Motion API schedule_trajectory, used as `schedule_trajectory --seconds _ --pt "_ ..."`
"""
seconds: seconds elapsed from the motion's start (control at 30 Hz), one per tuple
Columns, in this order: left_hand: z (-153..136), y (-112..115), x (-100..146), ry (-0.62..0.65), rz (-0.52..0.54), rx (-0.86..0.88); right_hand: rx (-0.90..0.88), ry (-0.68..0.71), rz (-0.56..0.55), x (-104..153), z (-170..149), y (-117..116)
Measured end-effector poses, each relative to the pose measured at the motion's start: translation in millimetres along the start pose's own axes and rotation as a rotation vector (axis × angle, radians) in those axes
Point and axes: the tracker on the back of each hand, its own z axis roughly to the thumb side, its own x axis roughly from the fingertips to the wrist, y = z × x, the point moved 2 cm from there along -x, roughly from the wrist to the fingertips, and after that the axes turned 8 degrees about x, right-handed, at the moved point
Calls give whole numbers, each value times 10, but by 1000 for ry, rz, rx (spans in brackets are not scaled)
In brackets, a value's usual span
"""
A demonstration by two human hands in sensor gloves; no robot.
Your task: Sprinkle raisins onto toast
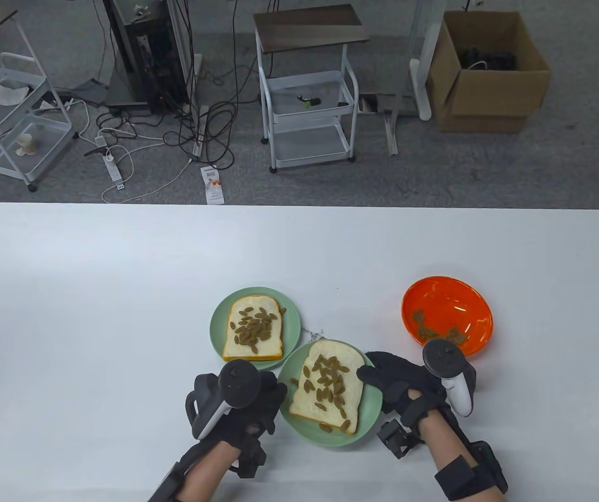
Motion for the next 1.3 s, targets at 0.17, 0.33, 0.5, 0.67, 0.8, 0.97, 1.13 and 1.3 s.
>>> schedule_trajectory --seconds 0.17,0.33,0.5,0.67,0.8,0.97,1.13,1.3 --pt "-7 -11 -4 32 16 69 -190 43 133 -38 -19 -11" --pt "41 -51 22 116 48 137 -222 102 66 -42 43 84" --pt "63 -124 53 155 107 97 -279 114 -38 4 77 314" --pt "-49 -268 33 57 179 -63 -390 120 -240 116 -74 781" --pt "-195 -283 -42 -40 148 -150 -398 120 -455 273 -209 1168" --pt "-342 -204 -147 -139 49 -238 -271 50 -760 501 -345 1533" --pt "-374 -94 -189 -170 -34 -300 -241 -35 -1010 685 -495 1715" --pt "-338 25 -206 -189 -59 -415 92 -8 -1212 795 -382 1783"
